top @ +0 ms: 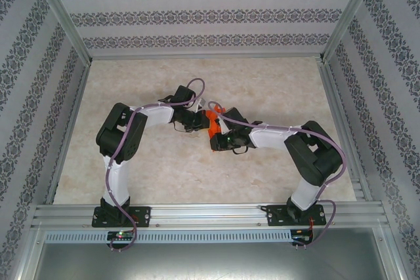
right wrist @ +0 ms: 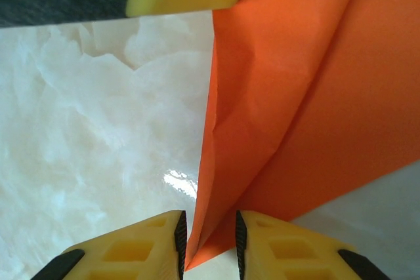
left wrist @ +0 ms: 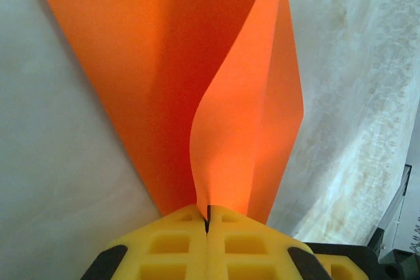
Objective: Fold a paper plane with a square sheet of paper (pick it up from the middle)
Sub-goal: Fourth fold the wing at the center of the table.
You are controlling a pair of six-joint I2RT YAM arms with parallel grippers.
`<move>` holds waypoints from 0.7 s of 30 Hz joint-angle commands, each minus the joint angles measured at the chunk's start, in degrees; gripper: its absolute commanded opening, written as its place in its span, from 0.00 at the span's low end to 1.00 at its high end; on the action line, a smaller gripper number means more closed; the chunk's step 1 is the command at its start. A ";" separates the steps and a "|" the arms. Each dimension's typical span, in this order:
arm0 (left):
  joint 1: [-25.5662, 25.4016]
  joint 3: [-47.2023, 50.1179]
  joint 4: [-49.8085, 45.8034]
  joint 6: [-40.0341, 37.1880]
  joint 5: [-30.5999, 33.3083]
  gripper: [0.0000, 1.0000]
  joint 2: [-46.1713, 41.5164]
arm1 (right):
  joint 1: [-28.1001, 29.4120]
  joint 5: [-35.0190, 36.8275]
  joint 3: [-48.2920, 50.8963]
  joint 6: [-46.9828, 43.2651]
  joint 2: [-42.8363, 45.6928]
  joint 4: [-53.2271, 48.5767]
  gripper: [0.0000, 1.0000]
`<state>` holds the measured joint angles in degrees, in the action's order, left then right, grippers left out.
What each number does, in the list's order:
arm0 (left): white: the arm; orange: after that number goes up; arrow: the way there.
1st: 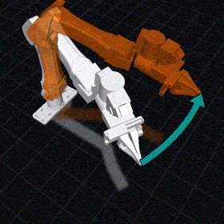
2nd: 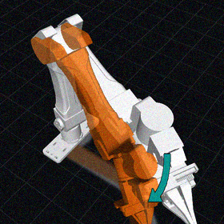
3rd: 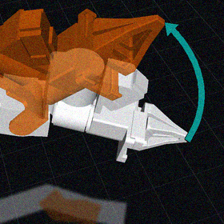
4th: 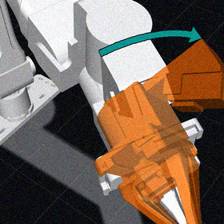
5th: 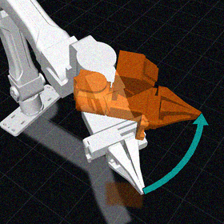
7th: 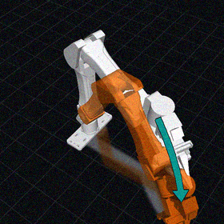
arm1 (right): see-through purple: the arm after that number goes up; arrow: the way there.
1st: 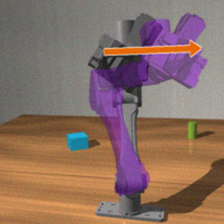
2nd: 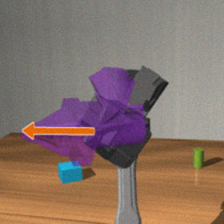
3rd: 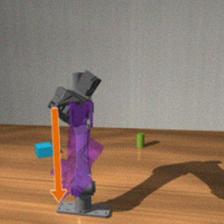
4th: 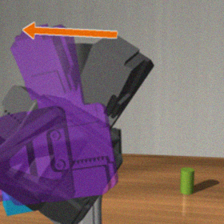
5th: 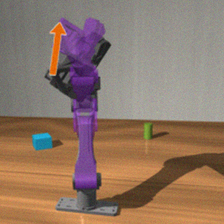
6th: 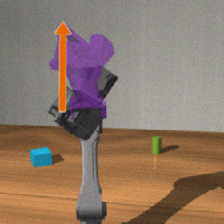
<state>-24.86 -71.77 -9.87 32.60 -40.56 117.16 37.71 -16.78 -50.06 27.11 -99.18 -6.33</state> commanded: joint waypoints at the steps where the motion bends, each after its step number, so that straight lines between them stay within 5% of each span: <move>1: 1.13 -1.01 -1.69 -1.62 -0.78 0.00 0.90 | 1.29 3.94 -2.04 -2.53 -1.54 -4.50 0.28; 21: 1.88 -0.65 -4.17 -3.48 0.83 0.00 -0.62 | 3.58 9.95 -3.59 -4.39 -2.87 -9.50 0.25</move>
<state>-24.08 -71.77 -11.73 31.29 -40.42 117.32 40.64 -9.58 -53.52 23.92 -100.55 -11.77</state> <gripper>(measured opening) 0.063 0.245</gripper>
